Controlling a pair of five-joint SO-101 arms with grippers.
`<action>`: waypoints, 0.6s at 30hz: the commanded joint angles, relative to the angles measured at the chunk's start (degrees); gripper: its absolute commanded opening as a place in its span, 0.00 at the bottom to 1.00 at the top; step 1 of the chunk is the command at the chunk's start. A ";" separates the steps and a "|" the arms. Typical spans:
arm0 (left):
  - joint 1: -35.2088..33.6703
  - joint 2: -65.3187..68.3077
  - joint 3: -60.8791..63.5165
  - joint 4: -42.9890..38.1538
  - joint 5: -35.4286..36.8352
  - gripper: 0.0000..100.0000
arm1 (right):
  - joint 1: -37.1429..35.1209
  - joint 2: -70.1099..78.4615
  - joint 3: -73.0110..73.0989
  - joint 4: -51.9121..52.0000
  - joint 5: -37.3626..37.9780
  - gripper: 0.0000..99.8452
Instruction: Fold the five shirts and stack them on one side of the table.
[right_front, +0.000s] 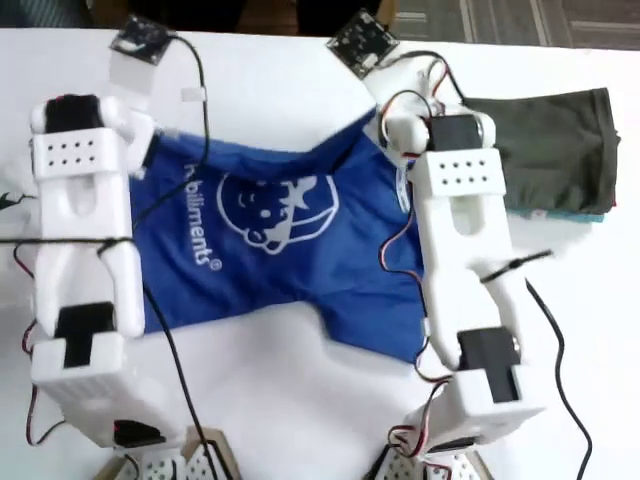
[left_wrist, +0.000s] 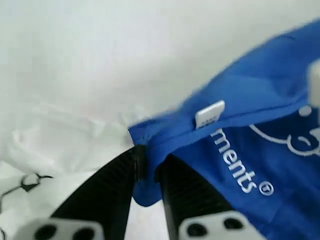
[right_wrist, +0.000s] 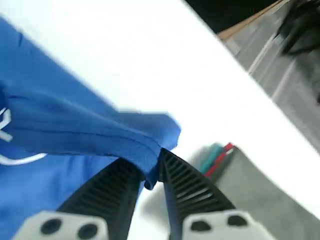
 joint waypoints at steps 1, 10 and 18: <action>0.00 1.14 -1.54 3.08 0.18 0.03 | -0.31 0.31 -2.55 3.30 -3.78 0.02; -1.32 2.29 -1.54 11.52 -2.46 0.03 | -0.31 -0.92 -2.37 13.23 -5.10 0.02; -7.12 -1.14 -1.45 17.93 -5.19 0.03 | -0.31 -11.38 4.57 20.18 -4.75 0.02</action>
